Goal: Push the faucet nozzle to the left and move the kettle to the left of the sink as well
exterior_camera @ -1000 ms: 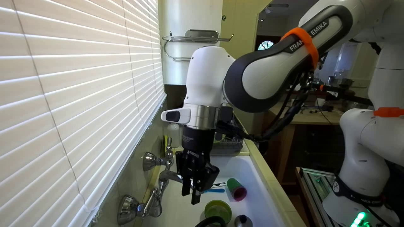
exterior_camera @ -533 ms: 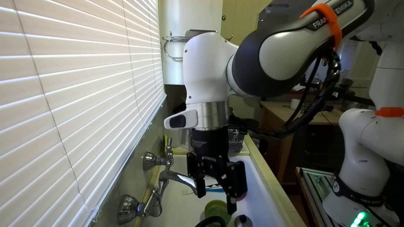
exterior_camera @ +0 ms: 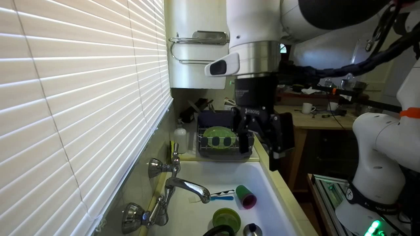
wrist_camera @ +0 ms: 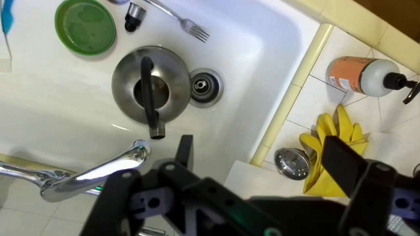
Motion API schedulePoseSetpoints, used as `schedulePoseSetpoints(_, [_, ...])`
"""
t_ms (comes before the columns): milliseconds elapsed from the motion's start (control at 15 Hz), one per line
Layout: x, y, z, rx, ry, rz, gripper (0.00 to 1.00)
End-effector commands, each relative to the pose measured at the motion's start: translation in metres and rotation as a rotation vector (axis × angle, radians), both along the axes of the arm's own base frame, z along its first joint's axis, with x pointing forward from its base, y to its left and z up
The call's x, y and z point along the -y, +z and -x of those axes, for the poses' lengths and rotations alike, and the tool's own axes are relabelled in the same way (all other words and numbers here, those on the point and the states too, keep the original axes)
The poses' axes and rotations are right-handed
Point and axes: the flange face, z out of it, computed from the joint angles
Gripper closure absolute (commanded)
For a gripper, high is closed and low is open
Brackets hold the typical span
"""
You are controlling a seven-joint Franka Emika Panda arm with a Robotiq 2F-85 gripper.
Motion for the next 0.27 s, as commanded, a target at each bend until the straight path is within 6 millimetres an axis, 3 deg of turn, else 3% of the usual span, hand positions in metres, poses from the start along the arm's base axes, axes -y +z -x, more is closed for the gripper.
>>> schedulePoseSetpoints(0, [-0.001,0.005,0.002,0.008,0.002,-0.002,0.00])
schedulePoseSetpoints(200, [-0.002,-0.006,-0.003,-0.015,0.004,0.003,0.00])
